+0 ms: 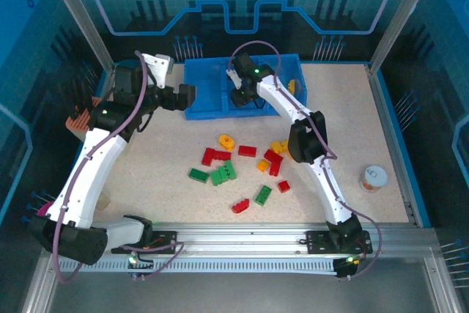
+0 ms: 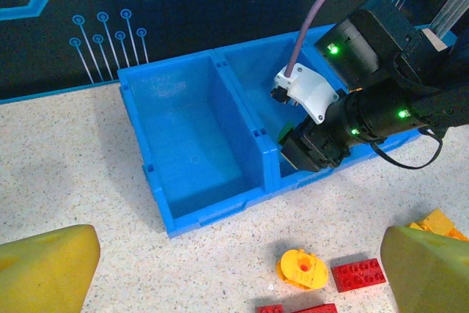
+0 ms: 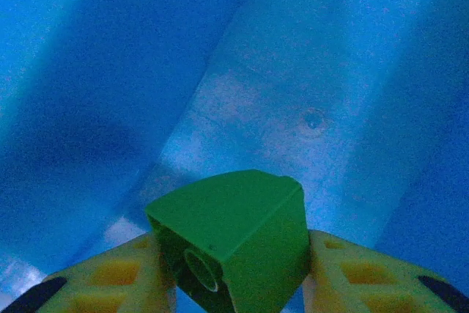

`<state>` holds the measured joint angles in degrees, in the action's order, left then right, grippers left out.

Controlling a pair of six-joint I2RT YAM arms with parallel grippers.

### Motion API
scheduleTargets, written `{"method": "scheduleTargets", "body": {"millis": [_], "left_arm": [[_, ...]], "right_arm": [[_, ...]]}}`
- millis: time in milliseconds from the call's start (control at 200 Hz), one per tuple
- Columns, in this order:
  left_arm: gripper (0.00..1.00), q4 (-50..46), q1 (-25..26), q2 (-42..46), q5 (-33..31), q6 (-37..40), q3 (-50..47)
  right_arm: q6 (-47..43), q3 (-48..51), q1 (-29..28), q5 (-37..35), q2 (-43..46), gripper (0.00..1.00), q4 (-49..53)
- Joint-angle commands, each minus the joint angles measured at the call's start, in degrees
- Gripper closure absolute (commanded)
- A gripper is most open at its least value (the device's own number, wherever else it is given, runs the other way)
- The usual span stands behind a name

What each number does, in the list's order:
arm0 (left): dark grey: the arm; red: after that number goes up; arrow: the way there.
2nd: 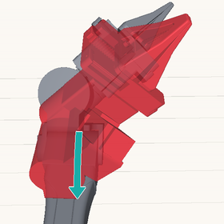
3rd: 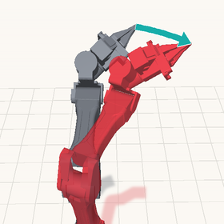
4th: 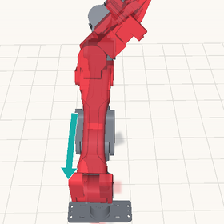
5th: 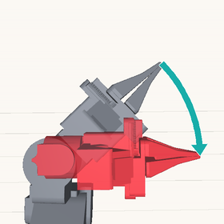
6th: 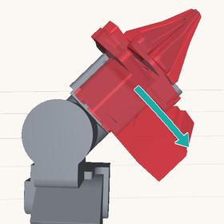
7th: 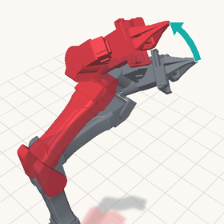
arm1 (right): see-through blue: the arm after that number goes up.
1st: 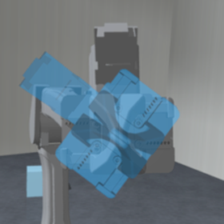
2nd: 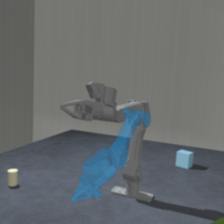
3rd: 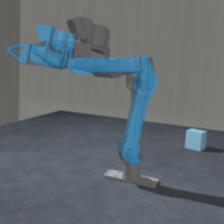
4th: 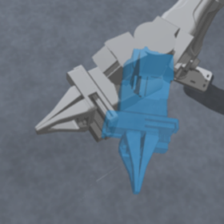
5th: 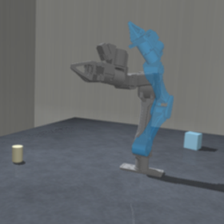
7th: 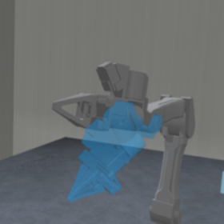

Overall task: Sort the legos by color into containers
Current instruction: Place the lego in the container, then pick up the lego from the bottom-center of the table.

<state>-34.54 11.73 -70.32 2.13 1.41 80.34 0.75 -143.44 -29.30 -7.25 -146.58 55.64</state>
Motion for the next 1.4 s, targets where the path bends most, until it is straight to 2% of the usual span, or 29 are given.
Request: {"method": "scheduleTargets", "body": {"millis": [0, 240, 305, 475, 540, 665, 746, 866, 1051, 1221, 1396], "left_arm": [[0.01, -0.48, -0.48, 0.63, -0.79, -1.06, -0.17], [0.0, 0.09, -0.5, 1.06, -0.94, -0.88, -0.17], [0.01, 0.27, -0.46, 1.17, -0.64, -0.96, -0.35], [0.01, 0.26, -0.51, 1.48, 0.16, -1.07, -0.11], [0.0, 0.31, -0.48, 1.68, 0.17, -0.87, 0.07], [0.01, 0.94, -0.49, 2.01, 0.0, -0.71, -0.19], [0.01, 1.9, -0.53, 1.9, -0.02, -0.8, -0.47], [0.0, 2.64, -0.49, 0.84, 0.86, -0.96, -0.3], [0.01, 3.64, -0.57, 0.28, 2.49, -0.15, -1.58], [0.01, 3.74, -0.73, 1.59, 3.01, 1.06, -3.47], [0.01, 6.39, -0.73, 4.91, 3.21, -0.3, -6.9]], "right_arm": [[-0.61, 0.95, -0.14, 0.19, 3.52, 0.54, 0.4], [-0.06, 4.7, -0.32, 1.88, 8.05, 0.41, 0.31], [0.35, 5.98, -0.39, 2.81, 9.55, 0.34, 0.09], [0.65, 9.49, -1.11, 2.05, 12.98, 0.33, 1.05], [0.93, 12.39, -1.59, 1.81, 17.41, 0.33, 2.58], [4.02, 25.53, -2.76, -1.63, 28.58, 0.32, 4.5], [10.35, 35.93, -3.21, -2.77, 37.23, 0.32, 5.91], [23.52, 51.17, -4.49, -0.39, 49.41, 0.32, 7.12], [44.58, 70.34, -10.94, 2.07, 63.7, 0.34, 6.49], [58.87, 80.91, -18.34, 4.64, 67.61, 0.35, -1.98], [64.92, 83.59, -23.19, 2.95, 65.14, 0.35, -6.33]]}}
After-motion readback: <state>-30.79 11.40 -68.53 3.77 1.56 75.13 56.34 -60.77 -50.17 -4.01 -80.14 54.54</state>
